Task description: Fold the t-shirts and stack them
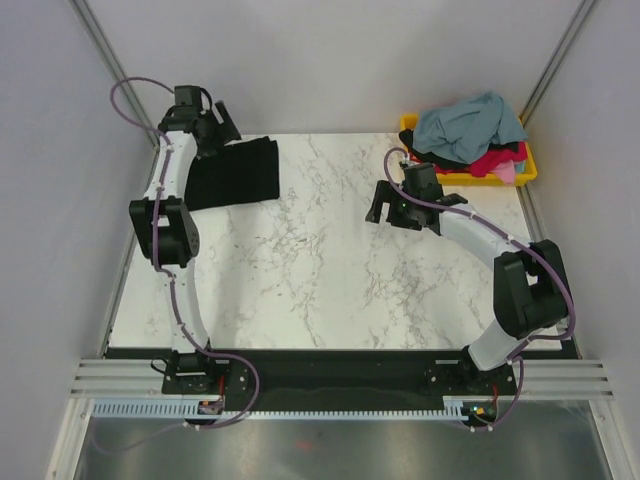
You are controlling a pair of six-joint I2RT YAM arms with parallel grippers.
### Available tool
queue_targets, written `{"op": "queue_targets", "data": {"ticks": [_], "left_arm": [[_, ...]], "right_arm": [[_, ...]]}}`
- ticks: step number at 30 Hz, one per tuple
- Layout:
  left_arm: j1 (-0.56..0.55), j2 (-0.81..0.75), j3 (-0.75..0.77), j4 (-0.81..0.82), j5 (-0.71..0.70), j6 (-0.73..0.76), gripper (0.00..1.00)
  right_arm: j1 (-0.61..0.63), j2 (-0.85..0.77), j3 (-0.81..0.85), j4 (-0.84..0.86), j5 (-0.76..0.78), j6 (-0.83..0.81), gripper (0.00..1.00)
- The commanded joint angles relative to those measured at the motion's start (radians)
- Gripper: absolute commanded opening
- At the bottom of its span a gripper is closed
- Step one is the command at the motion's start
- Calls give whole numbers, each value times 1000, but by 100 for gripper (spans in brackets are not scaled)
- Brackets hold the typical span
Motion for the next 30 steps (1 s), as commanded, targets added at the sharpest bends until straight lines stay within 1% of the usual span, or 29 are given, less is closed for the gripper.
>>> {"op": "queue_targets", "data": {"ticks": [1,4,6,9,12,13,16,19,23,30], "left_arm": [[-5,76,-76,17,176,-142,90],[-31,168,-60,29,199,-136,90],[-23,237,-49,29,236,-144,90],[-3,285,-55,20,231,-133,89],[26,287,-81,0,187,-98,88],[36,281,-89,-2,193,-89,88],[66,273,-73,-15,149,-50,88],[102,296,-25,-26,136,-4,88],[145,327,51,-65,115,22,89],[152,373,140,-63,90,13,91]], "right_arm": [[1,-14,-17,32,-9,11,96],[3,-41,-57,32,-1,6,96],[3,-59,-71,32,5,6,96],[3,-71,-86,32,6,6,96],[3,-74,-88,32,5,0,97],[1,-74,-88,32,3,-3,97],[1,-71,-79,32,-1,-8,97],[1,-73,-74,31,-1,-12,97],[1,-64,-74,32,2,-17,97],[0,-24,-69,43,-4,-14,97]]}}
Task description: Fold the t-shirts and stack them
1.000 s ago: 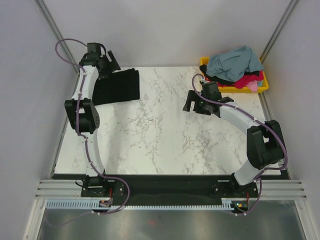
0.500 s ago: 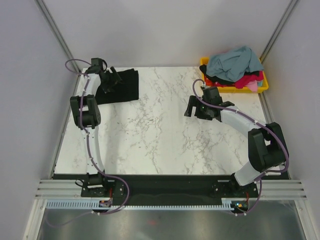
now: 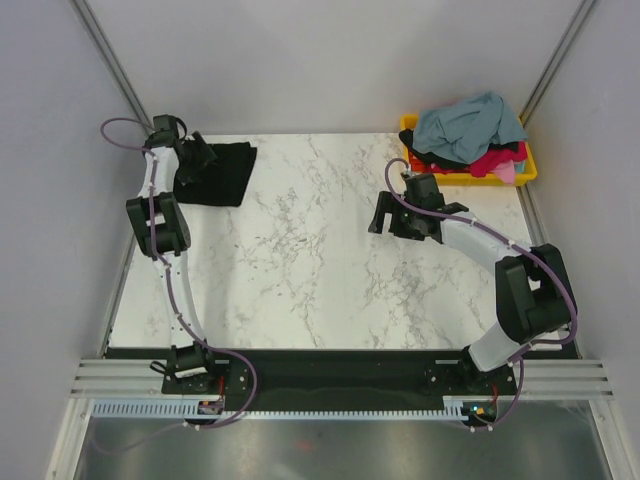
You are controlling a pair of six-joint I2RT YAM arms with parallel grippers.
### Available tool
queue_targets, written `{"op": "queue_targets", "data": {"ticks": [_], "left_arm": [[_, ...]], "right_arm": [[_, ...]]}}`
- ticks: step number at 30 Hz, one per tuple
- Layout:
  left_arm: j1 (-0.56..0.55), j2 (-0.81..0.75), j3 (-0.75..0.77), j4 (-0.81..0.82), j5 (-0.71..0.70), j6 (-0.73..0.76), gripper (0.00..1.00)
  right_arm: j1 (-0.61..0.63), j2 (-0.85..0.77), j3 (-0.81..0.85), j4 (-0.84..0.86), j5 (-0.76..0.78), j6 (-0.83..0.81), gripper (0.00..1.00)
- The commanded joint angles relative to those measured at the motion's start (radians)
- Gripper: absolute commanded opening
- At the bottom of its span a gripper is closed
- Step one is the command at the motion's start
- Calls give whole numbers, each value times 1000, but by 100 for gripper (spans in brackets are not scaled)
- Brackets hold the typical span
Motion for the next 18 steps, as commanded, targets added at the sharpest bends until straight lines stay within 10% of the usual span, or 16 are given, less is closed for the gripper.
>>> {"op": "queue_targets", "data": {"ticks": [1,18], "left_arm": [[10,69,62,-50,-90,51,91],[-18,97,62,112,9,-228,92]], "right_arm": [[0,12,19,32,0,-11,97],[0,36,11,46,0,-20,97]]}}
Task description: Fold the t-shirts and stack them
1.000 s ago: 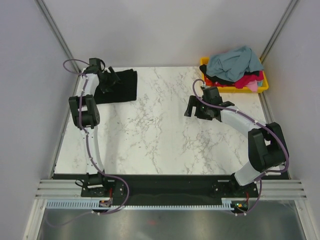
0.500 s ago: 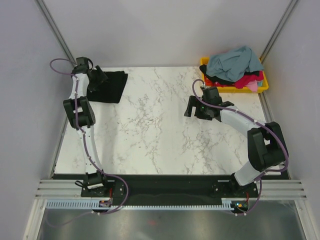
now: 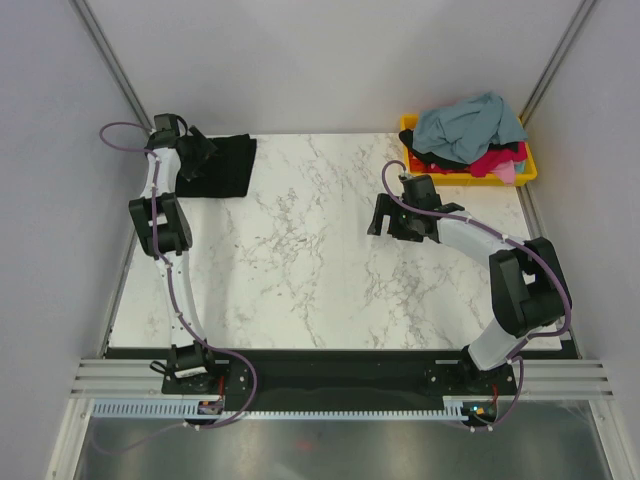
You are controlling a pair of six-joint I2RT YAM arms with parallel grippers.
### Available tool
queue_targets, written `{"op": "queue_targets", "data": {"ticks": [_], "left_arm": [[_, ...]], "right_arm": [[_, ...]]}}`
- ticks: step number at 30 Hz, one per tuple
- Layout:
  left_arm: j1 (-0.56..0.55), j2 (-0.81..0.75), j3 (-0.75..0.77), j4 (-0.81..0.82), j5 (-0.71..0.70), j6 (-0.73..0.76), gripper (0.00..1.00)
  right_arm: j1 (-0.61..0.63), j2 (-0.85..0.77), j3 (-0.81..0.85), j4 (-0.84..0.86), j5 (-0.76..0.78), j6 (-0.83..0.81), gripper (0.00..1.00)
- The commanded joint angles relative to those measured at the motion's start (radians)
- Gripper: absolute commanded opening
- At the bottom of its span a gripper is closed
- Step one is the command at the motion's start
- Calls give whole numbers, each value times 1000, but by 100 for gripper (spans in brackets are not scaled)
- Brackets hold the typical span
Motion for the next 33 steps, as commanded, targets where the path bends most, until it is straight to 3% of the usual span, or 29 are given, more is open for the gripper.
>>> {"op": "queue_targets", "data": {"ticks": [1,8,14,25,33], "left_arm": [[-17,52,10,49,0,-65,92],[-3,39,45,89,56,-58,96],[14,-141,-47,87,45,-22,100],[8,-678,-404,86,82,21,100],[-45,-1084,-883,76,139,143,98]], "right_arm": [[0,-14,9,23,-1,-14,97],[1,-2,20,21,-12,-14,97],[1,-19,23,21,-24,-10,97],[53,-223,52,-5,-53,10,97],[168,-523,-82,73,-70,69,98]]}}
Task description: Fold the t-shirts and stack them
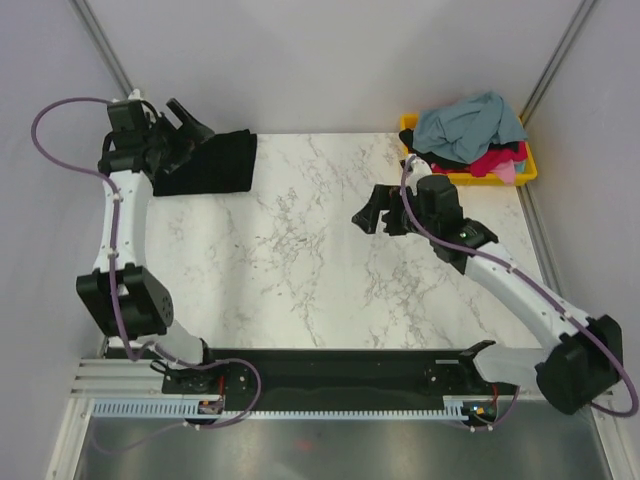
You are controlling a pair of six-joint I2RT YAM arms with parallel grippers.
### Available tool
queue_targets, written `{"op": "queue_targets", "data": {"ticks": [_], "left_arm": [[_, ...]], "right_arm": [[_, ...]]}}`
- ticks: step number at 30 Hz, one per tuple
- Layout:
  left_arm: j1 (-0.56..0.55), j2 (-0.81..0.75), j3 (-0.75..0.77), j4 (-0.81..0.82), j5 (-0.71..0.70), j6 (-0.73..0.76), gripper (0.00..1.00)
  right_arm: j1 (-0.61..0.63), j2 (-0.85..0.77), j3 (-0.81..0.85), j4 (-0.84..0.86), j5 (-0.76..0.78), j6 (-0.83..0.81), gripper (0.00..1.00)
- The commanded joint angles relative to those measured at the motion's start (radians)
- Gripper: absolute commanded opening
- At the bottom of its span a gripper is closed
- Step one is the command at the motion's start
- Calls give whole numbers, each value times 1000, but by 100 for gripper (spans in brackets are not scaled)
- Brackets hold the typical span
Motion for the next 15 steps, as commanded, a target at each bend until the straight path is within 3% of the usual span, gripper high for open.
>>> {"op": "queue_targets", "data": {"ticks": [1,4,10,15], "left_arm": [[-35,-158,-205,-33,49,109,98],[-77,-351,-455,-35,44,158,98],[-175,-669,-677,-47,-17,232,98],[-275,-797,-821,23,-103,251,98]], "right_arm": [[34,-157,-78,65,-18,46,98],[53,-266,-153,84,7,74,98],[61,-427,-246,70,31,100,98],[62,-508,-289,45,76,106,98]]}}
